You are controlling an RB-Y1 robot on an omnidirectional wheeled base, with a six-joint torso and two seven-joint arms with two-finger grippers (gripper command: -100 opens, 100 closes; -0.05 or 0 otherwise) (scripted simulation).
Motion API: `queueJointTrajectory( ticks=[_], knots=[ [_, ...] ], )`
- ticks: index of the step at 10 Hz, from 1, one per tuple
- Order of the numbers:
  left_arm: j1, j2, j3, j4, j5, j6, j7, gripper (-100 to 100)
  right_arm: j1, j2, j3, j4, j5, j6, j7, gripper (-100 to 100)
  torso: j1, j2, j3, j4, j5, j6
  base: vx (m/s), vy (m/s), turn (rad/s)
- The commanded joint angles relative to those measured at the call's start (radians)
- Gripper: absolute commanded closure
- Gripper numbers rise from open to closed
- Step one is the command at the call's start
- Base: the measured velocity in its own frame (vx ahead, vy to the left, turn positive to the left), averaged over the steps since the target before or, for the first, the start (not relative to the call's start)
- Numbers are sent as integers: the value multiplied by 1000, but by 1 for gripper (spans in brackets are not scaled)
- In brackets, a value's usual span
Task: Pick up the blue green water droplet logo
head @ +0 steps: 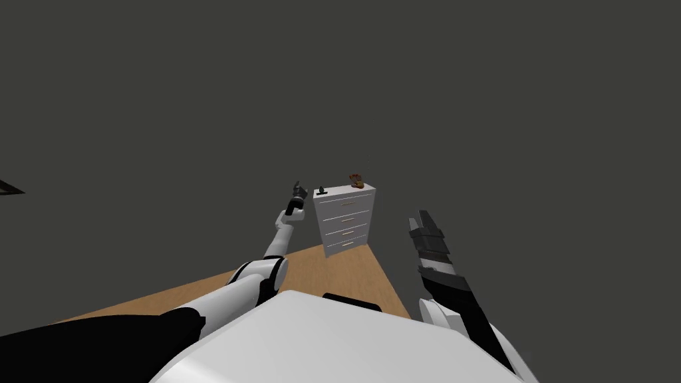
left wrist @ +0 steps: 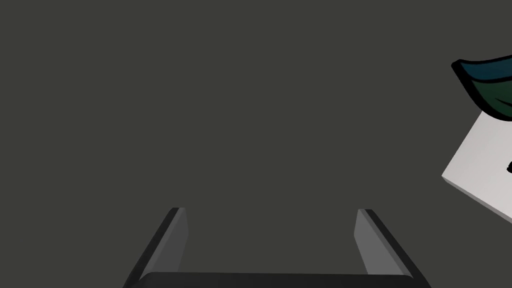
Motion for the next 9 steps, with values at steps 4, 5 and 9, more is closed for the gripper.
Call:
queueJointTrajectory(
  ticks=[4,5,9],
  knots=[
    [-94,6,51,126,18,43,21,-100,0,0,0,0,0,0,0,0,2,-1,-1,0,0,0,2,-94,58],
    [-94,6,51,137,18,43,21,-100,0,0,0,0,0,0,0,0,1,-1,-1,0,0,0,3,-85,36],
    [-187,7,109,255,44,89,38,-100,0,0,0,0,0,0,0,0,1,-2,-1,-1,0,0,23,-103,53]
  ],
)
